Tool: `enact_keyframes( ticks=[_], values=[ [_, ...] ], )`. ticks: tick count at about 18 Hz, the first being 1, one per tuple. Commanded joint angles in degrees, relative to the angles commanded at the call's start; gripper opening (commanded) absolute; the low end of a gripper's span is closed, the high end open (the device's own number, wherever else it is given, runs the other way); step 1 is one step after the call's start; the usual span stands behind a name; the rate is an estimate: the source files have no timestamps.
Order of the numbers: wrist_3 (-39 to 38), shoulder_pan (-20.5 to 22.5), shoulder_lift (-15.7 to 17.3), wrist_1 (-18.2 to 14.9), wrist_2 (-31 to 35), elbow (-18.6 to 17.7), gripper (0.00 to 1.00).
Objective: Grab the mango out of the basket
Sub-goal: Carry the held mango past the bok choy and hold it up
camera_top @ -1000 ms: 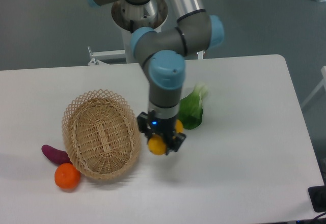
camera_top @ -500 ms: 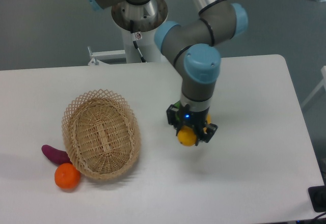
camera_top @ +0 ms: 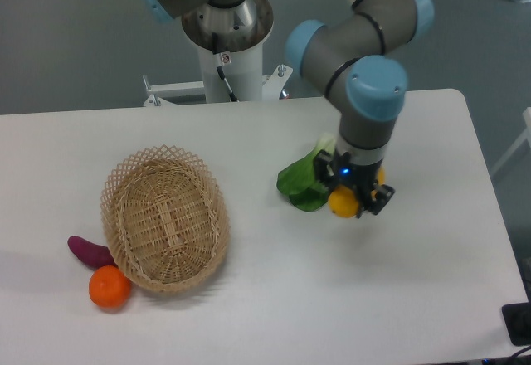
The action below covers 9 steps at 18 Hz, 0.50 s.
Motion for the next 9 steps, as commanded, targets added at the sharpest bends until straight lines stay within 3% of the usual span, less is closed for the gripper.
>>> enact_keyframes(
  ticks=[9],
  values=[
    [3.3,1.6,-1.5,1.0,0.1,1.5,0.28]
  ],
)
